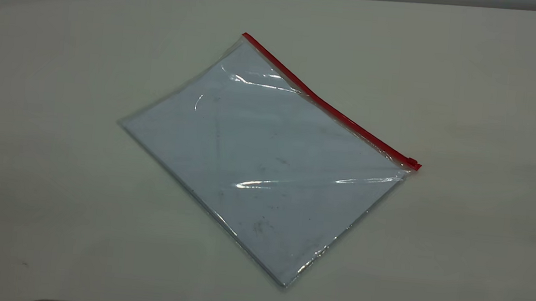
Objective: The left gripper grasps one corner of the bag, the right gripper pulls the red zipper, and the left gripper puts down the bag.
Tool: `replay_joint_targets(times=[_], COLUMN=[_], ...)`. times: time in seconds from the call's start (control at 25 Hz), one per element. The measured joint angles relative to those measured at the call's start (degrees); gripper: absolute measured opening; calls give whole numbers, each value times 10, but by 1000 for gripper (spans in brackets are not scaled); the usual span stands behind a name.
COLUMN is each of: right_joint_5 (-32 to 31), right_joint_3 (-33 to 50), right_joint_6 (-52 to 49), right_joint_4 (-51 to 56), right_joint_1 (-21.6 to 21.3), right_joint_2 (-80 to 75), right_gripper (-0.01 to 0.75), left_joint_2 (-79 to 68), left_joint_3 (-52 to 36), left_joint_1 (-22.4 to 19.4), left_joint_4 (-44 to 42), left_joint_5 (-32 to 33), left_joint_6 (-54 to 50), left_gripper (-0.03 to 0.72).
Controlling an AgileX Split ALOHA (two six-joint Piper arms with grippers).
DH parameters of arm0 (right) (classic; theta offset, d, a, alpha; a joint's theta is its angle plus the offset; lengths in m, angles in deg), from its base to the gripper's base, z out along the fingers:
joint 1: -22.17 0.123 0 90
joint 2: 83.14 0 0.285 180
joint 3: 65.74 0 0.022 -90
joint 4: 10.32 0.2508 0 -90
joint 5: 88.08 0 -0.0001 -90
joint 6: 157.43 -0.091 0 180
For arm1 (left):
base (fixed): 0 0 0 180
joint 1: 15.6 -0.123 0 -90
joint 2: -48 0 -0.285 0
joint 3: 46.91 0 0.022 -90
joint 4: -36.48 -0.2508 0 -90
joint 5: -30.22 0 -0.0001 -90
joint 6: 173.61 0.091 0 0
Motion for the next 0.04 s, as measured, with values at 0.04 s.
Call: replay_joint_targets(times=[0.04], right_joint_5=[0], right_joint_3=[0], right_joint_6=[0], right_joint_4=[0], right_joint_1=[0], right_joint_2=[0], right_gripper=[591], left_joint_2=[0], left_joint_3=[0], left_joint_1=[0], left_joint_4=[0], left_joint_5=[0], left_joint_6=[0], left_gripper=[567])
